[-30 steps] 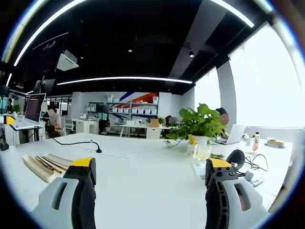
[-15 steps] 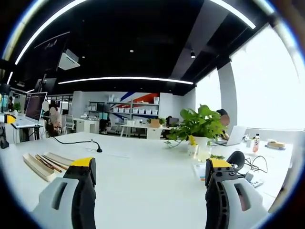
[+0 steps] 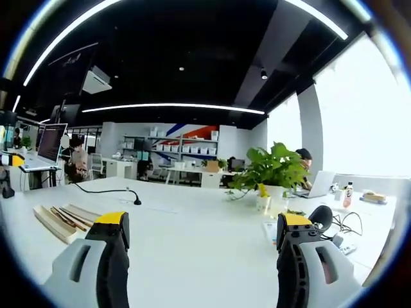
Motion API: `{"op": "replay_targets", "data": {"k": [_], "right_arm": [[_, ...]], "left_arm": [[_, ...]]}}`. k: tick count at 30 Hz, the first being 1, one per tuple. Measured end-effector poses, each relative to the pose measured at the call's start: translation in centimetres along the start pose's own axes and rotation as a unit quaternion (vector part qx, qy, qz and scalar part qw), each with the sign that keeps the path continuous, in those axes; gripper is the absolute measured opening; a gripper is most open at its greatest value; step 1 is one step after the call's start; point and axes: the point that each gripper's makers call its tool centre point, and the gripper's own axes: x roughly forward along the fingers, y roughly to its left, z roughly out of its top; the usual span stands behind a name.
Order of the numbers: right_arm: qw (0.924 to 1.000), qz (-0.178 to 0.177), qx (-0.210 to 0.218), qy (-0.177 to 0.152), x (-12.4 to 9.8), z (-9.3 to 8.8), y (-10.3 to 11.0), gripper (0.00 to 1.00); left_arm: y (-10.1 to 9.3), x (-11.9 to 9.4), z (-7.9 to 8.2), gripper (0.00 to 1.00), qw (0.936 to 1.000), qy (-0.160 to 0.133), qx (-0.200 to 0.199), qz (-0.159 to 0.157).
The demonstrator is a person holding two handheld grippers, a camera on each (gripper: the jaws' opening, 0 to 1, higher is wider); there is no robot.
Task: Arrange the utensils inside the cutlery case until each visible utensil rests in its matching compartment.
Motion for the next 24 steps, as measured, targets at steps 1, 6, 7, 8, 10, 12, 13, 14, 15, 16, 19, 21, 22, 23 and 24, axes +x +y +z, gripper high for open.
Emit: {"op": "replay_targets", "data": {"k": [1, 6, 7, 8, 10, 12, 13, 14, 15, 16, 19, 21, 22, 23, 24], "right_arm": [[1.0, 0.0, -0.001, 0.001, 0.0, -0.1, 0.0, 0.99], [0.9999, 0.001, -0.01, 0.005, 0.0, 0.0, -0.1, 0.99], [0.9999, 0.001, -0.01, 0.004, 0.0, 0.1, -0.1, 0.99], [0.9999, 0.002, -0.011, 0.002, 0.0, 0.3, -0.1, 0.99], [0.9999, 0.003, -0.008, -0.008, 0.3, 0.7, 0.2, 0.99], [0.9999, 0.009, -0.004, -0.011, 0.6, 1.0, 0.6, 0.99], [0.9998, 0.018, -0.002, -0.011, 0.9, 1.1, 1.0, 0.99], [0.9997, 0.023, -0.002, -0.012, 1.1, 1.3, 1.3, 0.99], [0.9995, 0.028, -0.003, -0.011, 1.4, 1.5, 1.6, 0.99], [0.9994, 0.032, -0.005, -0.011, 1.5, 1.6, 1.9, 0.99], [0.9989, 0.044, -0.009, -0.013, 2.0, 2.0, 2.7, 0.99], [0.9984, 0.054, -0.008, -0.013, 2.3, 2.2, 3.3, 0.99], [0.9982, 0.058, -0.007, -0.013, 2.5, 2.2, 3.5, 0.99], [0.9979, 0.063, -0.007, -0.012, 2.7, 2.3, 3.8, 0.99], [0.9977, 0.066, -0.008, -0.012, 2.8, 2.4, 4.0, 0.99]], "left_arm": [[0.0, 0.0, 0.0, 0.94, 1.0, 0.0, 0.0, 0.0], [0.1, -0.1, 0.0, 0.93, 1.0, -0.002, -0.002, 0.002], [0.1, -0.1, 0.0, 0.93, 1.0, -0.001, -0.002, 0.003], [0.1, -0.1, 0.0, 0.93, 1.0, 0.0, -0.001, 0.003], [0.0, -0.1, -0.1, 0.93, 1.0, 0.001, 0.002, 0.002], [-0.1, -0.1, -0.1, 0.93, 1.0, 0.002, 0.002, 0.001], [-0.1, -0.1, -0.1, 0.93, 1.0, 0.001, 0.002, 0.001], [-0.1, -0.1, 0.0, 0.94, 1.0, -0.001, 0.001, 0.001], [-0.2, -0.1, 0.2, 0.93, 1.0, -0.007, -0.004, -0.002], [-0.2, -0.1, 0.2, 0.93, 0.9999, -0.008, -0.006, -0.003], [-0.3, 0.0, 0.1, 0.93, 0.9999, -0.008, -0.009, -0.004], [-0.3, 0.0, -0.1, 0.93, 1.0, -0.004, -0.006, -0.004], [-0.3, 0.1, -0.1, 0.93, 1.0, -0.003, -0.006, -0.005], [-0.4, 0.1, -0.2, 0.93, 0.9999, -0.002, -0.007, -0.007], [-0.4, 0.1, -0.2, 0.92, 0.9999, -0.001, -0.008, -0.008]]}}
